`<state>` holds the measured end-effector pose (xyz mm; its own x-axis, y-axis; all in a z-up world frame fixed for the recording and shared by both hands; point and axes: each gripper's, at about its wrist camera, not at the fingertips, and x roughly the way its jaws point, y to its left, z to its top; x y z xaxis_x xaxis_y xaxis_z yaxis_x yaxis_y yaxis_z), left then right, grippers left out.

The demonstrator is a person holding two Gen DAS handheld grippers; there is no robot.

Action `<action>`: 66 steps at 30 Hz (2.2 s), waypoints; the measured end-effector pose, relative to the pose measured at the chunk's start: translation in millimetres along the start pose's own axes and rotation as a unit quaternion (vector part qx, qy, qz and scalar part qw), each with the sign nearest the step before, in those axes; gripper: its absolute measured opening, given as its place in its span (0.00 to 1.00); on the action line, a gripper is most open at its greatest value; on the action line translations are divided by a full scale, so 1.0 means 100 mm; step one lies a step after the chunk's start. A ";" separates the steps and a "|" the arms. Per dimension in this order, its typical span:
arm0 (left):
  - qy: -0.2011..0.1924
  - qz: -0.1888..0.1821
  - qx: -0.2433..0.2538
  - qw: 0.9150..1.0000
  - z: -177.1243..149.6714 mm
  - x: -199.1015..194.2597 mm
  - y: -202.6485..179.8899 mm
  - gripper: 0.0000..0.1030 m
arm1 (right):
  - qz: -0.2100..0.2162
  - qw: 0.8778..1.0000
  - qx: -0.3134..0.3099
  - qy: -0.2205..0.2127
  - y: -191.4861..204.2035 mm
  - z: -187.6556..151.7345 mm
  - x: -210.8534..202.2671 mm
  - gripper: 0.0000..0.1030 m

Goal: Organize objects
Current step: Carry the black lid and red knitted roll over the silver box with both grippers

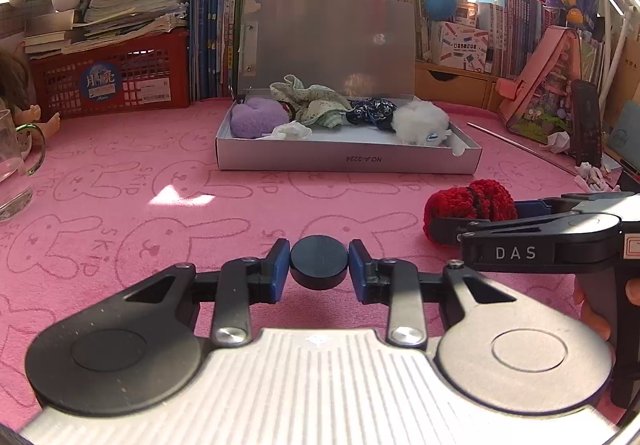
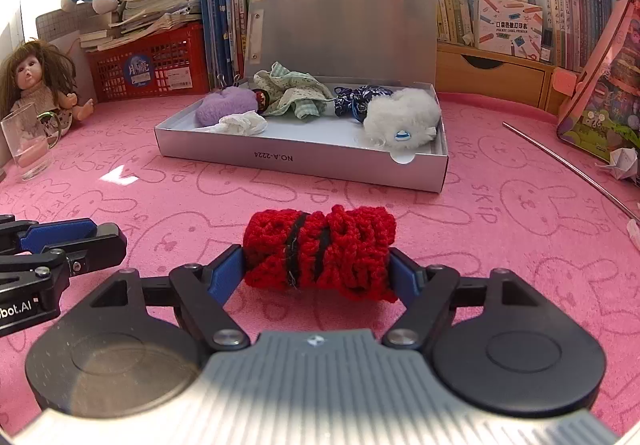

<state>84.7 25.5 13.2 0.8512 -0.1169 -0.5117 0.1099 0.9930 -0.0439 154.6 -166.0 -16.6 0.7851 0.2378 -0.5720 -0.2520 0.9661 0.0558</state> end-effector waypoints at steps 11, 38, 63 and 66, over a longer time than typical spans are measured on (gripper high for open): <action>0.008 0.012 -0.010 1.000 -0.02 0.10 0.06 0.36 | -0.032 0.999 0.001 0.033 0.04 0.02 0.20 0.98; 0.011 0.020 -0.018 1.000 0.00 0.15 0.08 0.36 | -0.037 0.999 0.004 0.036 0.03 0.02 0.22 1.00; 0.001 0.016 -0.009 1.000 0.10 0.18 0.01 0.36 | -0.039 0.999 0.000 0.018 0.13 0.03 0.08 0.75; -0.002 0.014 -0.006 1.000 0.12 0.18 0.00 0.36 | -0.033 0.999 0.002 0.013 0.13 0.04 0.05 0.71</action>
<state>106.0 23.3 14.7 0.8563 -0.0885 -0.5088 0.0789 0.9961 -0.0403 157.4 -152.0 -15.3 0.7851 0.1702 -0.5955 -0.1967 0.9802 0.0208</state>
